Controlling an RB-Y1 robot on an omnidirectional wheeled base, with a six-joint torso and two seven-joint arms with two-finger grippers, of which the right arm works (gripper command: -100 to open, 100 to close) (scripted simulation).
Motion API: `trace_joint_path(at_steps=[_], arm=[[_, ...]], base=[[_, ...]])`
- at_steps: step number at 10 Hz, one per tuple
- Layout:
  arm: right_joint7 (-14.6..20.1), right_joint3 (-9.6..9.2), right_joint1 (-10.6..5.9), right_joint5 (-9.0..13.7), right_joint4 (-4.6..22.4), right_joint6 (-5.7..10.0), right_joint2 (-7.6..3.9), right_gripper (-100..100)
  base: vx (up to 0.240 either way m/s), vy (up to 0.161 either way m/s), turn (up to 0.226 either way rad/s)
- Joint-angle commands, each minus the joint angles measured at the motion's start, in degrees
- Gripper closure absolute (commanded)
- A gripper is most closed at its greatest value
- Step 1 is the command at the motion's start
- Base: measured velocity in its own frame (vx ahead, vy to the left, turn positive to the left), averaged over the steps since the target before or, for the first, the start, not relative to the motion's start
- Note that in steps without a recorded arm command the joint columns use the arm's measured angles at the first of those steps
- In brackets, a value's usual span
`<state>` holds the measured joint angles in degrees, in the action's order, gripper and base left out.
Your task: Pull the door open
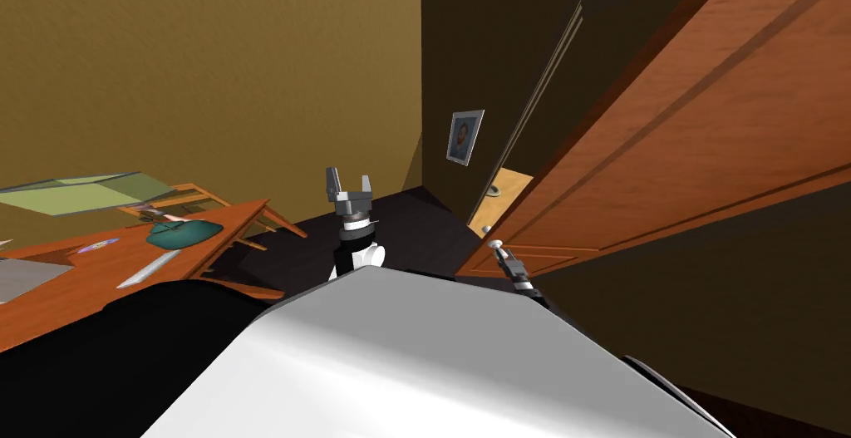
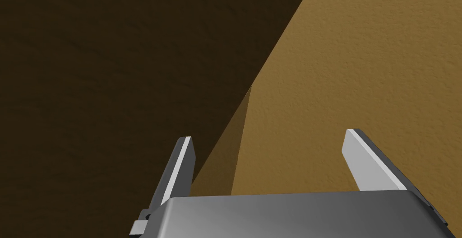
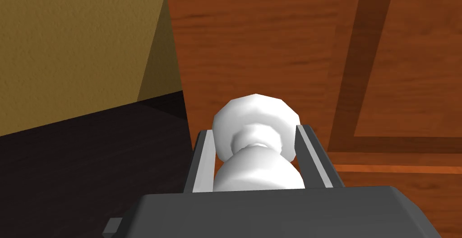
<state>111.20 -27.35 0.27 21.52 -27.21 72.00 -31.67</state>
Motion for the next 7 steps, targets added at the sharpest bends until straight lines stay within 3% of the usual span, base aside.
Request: trace_joint_path(at_steps=[1, 3, 4, 7], arm=[[-0.1, -0.50, 1.84, -0.1, -1.6, -1.44, -0.38, 100], [0.3, -1.03, 2.34, -0.1, -1.2, -0.55, -0.71, 100], [0.2, -0.54, 1.59, 0.1, -2.0, -0.36, -1.14, 100], [0.6, -0.72, 2.16, -0.2, -1.1, 0.97, -1.20, 100]], base=[[-0.113, -0.047, 0.016], [-0.112, -0.042, 0.092], [-0.044, -0.010, 0.005], [-0.162, -0.074, 0.170]])
